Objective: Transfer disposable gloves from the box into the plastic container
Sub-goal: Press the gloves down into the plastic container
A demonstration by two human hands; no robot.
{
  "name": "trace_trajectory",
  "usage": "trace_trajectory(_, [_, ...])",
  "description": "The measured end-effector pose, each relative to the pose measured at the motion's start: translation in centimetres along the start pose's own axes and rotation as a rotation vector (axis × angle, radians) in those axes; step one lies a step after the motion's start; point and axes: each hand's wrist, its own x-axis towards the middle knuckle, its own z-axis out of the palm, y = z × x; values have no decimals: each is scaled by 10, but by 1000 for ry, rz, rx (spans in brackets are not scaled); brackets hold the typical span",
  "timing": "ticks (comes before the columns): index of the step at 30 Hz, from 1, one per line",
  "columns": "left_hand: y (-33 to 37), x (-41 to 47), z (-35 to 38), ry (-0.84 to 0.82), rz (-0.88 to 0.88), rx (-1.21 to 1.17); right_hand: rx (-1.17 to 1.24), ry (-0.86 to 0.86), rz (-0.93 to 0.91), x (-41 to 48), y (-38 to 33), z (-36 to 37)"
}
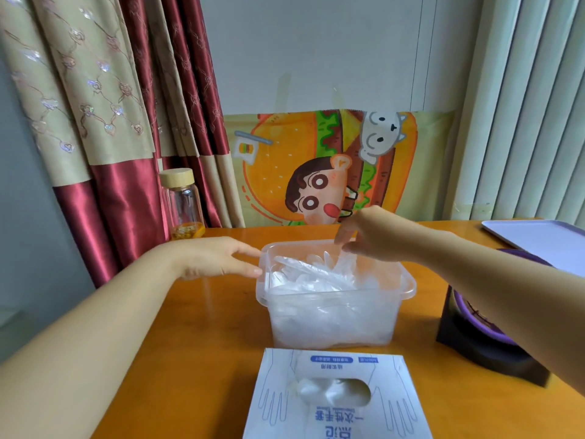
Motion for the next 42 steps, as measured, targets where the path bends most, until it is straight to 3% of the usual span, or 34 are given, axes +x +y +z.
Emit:
trace_trajectory(4, [8, -28, 5, 151, 60, -153, 93, 33, -116, -21, -24, -13])
trace_trajectory(8, [32, -60, 24, 291, 215, -282, 24, -374, -200, -61, -51, 3])
trace_trajectory(10, [39, -71, 39, 143, 245, -287, -50, -547, -242, -77, -56, 26])
trace_trajectory(12, [44, -76, 59, -112, 234, -134, -106, -601, -267, -88, -58, 47])
trace_trajectory(15, [44, -77, 90, -369, 225, 212, -118, -552, -303, -93, -58, 66])
trace_trajectory(18, [44, -79, 104, -447, 218, 265, -55, -471, -309, -93, -56, 75])
trace_trajectory(23, [46, -82, 106, -448, 216, 269, 25, -324, -353, -94, -56, 90])
trace_trajectory(31, [49, -85, 105, -441, 217, 258, -39, -245, -438, -102, -67, 58])
trace_trajectory(37, [55, -83, 104, -442, 252, 292, 57, -178, -235, -82, -48, 42])
trace_trajectory(42, [56, -83, 103, -460, 244, 275, 104, -84, -296, -85, -66, 30])
